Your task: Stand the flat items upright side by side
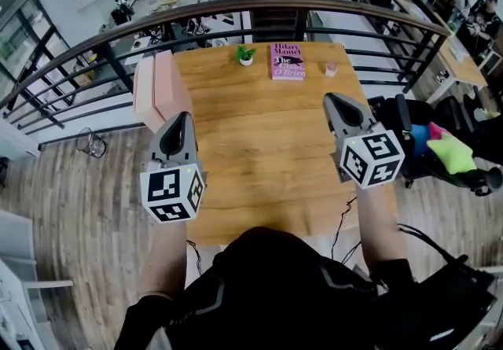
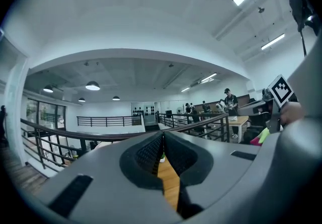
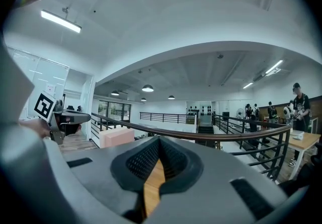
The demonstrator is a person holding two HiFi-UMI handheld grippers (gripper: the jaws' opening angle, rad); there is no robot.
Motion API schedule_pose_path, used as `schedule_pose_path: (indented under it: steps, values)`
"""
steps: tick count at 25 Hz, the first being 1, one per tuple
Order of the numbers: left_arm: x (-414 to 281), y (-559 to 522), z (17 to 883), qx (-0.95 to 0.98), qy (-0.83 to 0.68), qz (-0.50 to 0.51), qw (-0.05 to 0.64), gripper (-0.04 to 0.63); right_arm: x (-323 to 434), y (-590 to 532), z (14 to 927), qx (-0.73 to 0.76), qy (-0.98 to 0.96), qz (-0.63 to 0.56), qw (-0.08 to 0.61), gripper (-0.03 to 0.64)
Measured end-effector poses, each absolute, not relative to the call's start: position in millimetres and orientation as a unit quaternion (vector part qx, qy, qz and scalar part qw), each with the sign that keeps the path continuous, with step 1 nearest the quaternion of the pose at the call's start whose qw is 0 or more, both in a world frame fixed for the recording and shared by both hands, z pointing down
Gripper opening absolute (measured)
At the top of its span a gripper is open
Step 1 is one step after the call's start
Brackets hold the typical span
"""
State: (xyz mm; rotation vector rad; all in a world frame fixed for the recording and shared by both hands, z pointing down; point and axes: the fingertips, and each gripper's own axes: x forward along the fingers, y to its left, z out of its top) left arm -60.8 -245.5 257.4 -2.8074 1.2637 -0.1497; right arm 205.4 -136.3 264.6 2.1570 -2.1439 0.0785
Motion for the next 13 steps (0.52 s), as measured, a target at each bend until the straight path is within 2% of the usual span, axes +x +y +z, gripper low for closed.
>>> schedule_pose_path:
  steps: [13]
  values:
    - [-63.8, -243.4, 258.6, -0.919, 0.391, -0.053, 0.023, 0.029, 211.5, -132.3, 262.3, 0.726, -0.686, 0.026, 0.049, 0.008]
